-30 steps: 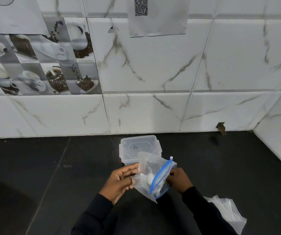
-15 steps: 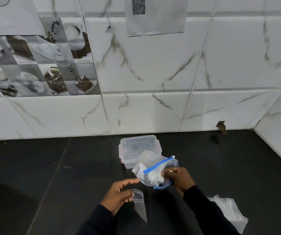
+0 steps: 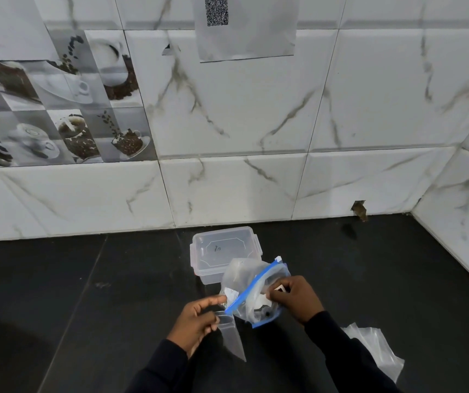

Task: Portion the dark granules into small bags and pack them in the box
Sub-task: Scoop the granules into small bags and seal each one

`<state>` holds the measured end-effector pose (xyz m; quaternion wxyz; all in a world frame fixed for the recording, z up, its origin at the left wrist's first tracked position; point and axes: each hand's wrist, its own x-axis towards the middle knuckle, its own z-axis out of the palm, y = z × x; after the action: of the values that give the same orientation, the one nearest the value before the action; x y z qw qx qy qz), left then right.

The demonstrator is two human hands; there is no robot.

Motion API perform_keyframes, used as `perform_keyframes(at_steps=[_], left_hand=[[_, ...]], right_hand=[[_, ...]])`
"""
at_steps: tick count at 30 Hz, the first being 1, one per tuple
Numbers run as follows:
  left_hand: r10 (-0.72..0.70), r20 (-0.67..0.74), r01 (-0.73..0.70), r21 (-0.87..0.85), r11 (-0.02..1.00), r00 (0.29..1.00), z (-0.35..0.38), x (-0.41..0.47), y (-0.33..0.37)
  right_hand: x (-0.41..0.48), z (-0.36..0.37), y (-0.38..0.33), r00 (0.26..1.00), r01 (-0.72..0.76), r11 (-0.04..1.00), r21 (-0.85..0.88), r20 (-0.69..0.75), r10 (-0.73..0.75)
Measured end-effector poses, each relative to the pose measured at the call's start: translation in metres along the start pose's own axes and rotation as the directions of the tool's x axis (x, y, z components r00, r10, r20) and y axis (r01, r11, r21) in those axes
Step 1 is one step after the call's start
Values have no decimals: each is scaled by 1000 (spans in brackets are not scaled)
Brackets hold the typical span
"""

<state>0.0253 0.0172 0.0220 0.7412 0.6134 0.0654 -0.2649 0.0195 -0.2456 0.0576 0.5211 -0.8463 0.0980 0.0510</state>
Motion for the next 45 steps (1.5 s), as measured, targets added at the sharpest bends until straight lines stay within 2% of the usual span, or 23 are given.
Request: perform_keyframes(at_steps=[4, 8, 13, 17, 19, 21, 23, 25, 28, 30, 32, 34, 41, 45], left_hand=[[-41, -18, 39, -96, 995, 999, 5, 0, -6], [-109, 21, 111, -163, 980, 994, 18, 2, -17], [-99, 37, 104, -171, 980, 994, 17, 1, -16], [9, 30, -6, -97, 995, 1000, 15, -7, 0], [77, 39, -77, -15, 997, 996, 17, -11, 13], [146, 56, -149, 74, 986, 988, 20, -16, 27], [194, 93, -206, 149, 967, 977, 29, -18, 39], [226, 136, -252, 226, 941, 965, 39, -19, 47], [245, 174, -293, 350, 890, 954, 48, -19, 53], [242, 177, -294, 385, 875, 954, 48, -17, 55], [237, 170, -287, 406, 868, 957, 45, -17, 55], [232, 162, -279, 410, 869, 959, 42, -18, 55], [188, 37, -189, 349, 918, 981, 22, -16, 41], [174, 68, -186, 305, 934, 982, 33, -21, 33]], right_hand=[[-7, -11, -27, 979, 197, 961, -194, -5, -202], [-15, -10, -55, 951, 303, 918, -256, 11, -310], [-4, -7, -54, 945, 291, 790, -540, 31, -327], [6, -4, -30, 974, 175, 783, -597, -14, -228], [10, 0, -16, 988, 102, 832, -546, -42, -149], [12, 4, -4, 997, 15, 912, -410, -67, -47], [13, 8, 7, 995, -81, 967, -241, -71, 65], [12, 16, 17, 981, -194, 981, 4, -18, 194], [5, 28, 23, 939, -342, 852, 396, 116, 323], [3, 31, 24, 914, -402, 743, 535, 179, 365], [3, 30, 26, 894, -441, 679, 587, 218, 392], [3, 28, 29, 886, -451, 666, 594, 214, 410], [8, 16, 27, 906, -405, 724, 559, 140, 399], [14, 13, 29, 878, -452, 744, 492, 101, 468]])
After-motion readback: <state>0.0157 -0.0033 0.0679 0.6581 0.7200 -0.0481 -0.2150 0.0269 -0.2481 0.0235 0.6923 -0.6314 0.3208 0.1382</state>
